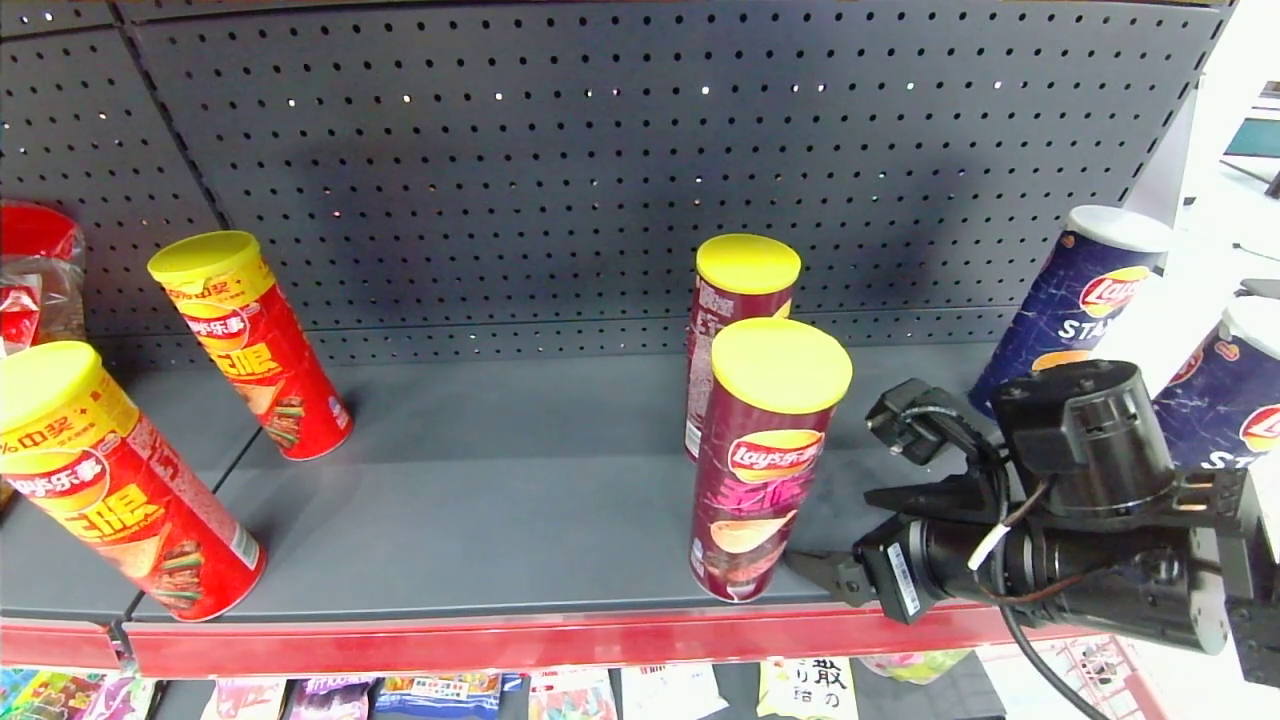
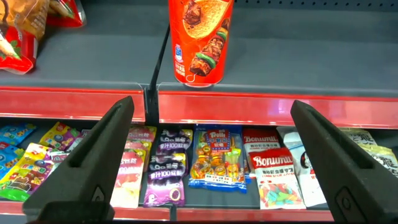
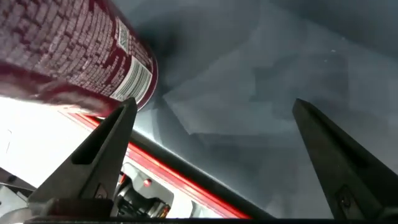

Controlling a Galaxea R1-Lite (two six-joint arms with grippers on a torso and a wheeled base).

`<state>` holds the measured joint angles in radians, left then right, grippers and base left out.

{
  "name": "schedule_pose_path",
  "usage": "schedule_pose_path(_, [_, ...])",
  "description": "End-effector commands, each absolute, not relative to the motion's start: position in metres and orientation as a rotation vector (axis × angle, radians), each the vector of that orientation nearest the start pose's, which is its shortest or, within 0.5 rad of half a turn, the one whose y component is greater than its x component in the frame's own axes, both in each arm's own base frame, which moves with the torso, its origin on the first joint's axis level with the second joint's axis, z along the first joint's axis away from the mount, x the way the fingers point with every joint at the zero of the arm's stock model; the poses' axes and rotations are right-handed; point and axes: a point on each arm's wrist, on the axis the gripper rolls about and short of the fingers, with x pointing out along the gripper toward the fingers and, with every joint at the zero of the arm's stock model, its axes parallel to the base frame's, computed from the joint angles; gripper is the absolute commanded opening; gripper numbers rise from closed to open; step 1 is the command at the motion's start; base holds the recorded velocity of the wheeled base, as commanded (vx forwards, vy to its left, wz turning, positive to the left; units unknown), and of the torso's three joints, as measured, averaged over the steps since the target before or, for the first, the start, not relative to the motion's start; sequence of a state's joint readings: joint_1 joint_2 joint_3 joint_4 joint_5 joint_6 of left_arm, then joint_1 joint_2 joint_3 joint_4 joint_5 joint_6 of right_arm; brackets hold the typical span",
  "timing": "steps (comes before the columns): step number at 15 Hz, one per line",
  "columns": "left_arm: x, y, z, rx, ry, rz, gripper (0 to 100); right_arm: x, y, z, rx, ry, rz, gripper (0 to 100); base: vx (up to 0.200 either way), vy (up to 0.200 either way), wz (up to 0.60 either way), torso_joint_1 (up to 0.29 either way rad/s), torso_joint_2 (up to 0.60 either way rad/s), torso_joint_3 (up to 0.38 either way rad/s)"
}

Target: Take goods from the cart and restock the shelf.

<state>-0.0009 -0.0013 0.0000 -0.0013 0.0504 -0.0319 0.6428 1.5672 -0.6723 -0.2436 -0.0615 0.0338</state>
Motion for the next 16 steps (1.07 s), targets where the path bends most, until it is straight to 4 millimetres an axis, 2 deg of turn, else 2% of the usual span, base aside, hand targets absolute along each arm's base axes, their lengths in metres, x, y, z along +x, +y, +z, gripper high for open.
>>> schedule_pose_path(1, [-0.023, 0.001, 0.076, -0.032, -0.002, 0.051, 100, 0.199, 0.153, 0.146, -0.205, 0.639, 0.566, 100, 0.000, 0.000, 0.00, 0.000, 0.00, 0.000])
schedule_pose_path(8, [-0.023, 0.001, 0.076, -0.032, -0.002, 0.051, 100, 0.203, 0.156, 0.147, -0.203, 0.634, 0.566, 100, 0.000, 0.000, 0.00, 0.000, 0.00, 0.000])
schedule_pose_path(10, [-0.023, 0.001, 0.076, -0.032, -0.002, 0.051, 100, 0.197, 0.152, 0.150, -0.202, 0.622, 0.570, 100, 0.000, 0.000, 0.00, 0.000, 0.00, 0.000])
schedule_pose_path(12, [-0.023, 0.001, 0.076, -0.032, -0.002, 0.051, 100, 0.182, 0.140, 0.161, -0.198, 0.570, 0.577, 100, 0.000, 0.000, 0.00, 0.000, 0.00, 0.000])
schedule_pose_path(16, [-0.023, 0.001, 0.076, -0.032, -0.002, 0.049, 100, 0.119, 0.097, 0.172, -0.171, 0.445, 0.621, 100, 0.000, 0.000, 0.00, 0.000, 0.00, 0.000])
